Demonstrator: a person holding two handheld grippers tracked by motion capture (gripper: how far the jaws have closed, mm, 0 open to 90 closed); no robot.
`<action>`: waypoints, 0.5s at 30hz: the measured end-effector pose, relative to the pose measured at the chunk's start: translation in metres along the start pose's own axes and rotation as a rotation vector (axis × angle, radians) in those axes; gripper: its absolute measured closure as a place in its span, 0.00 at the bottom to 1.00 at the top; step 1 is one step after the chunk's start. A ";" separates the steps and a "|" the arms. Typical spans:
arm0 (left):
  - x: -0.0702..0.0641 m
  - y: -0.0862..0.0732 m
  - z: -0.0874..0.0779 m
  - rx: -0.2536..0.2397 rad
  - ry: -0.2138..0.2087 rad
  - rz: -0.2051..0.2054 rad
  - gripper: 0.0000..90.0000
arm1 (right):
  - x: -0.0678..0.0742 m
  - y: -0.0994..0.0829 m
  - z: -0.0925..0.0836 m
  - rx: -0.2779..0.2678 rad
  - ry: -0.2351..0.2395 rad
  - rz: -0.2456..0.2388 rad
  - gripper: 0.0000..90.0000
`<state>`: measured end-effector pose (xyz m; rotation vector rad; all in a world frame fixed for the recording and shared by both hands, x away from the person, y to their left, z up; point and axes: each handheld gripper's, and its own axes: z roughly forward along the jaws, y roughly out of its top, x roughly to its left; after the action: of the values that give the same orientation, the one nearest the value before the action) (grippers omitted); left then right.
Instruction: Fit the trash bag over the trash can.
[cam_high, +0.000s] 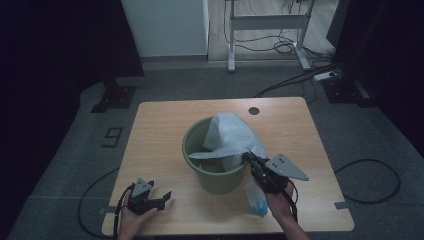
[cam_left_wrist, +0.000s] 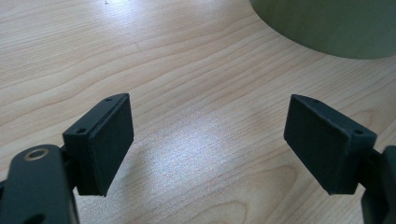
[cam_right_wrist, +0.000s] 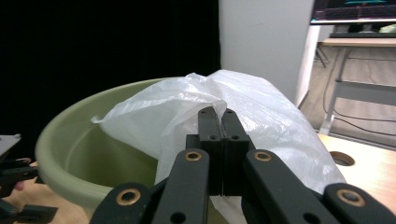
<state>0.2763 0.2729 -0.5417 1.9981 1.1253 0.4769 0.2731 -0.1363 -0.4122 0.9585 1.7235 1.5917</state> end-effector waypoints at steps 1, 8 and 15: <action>0.000 0.000 0.000 0.000 0.000 0.000 0.18 | 0.002 0.001 0.002 0.006 0.012 -0.003 0.97; 0.001 0.000 0.000 -0.002 -0.003 -0.002 0.18 | 0.013 -0.002 0.007 0.036 0.063 -0.034 0.86; 0.001 0.000 0.000 0.000 0.000 -0.002 0.18 | 0.015 -0.004 -0.015 -0.052 0.025 -0.044 0.45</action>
<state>0.2763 0.2735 -0.5417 1.9973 1.1272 0.4758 0.2517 -0.1320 -0.4140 0.8728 1.7002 1.6181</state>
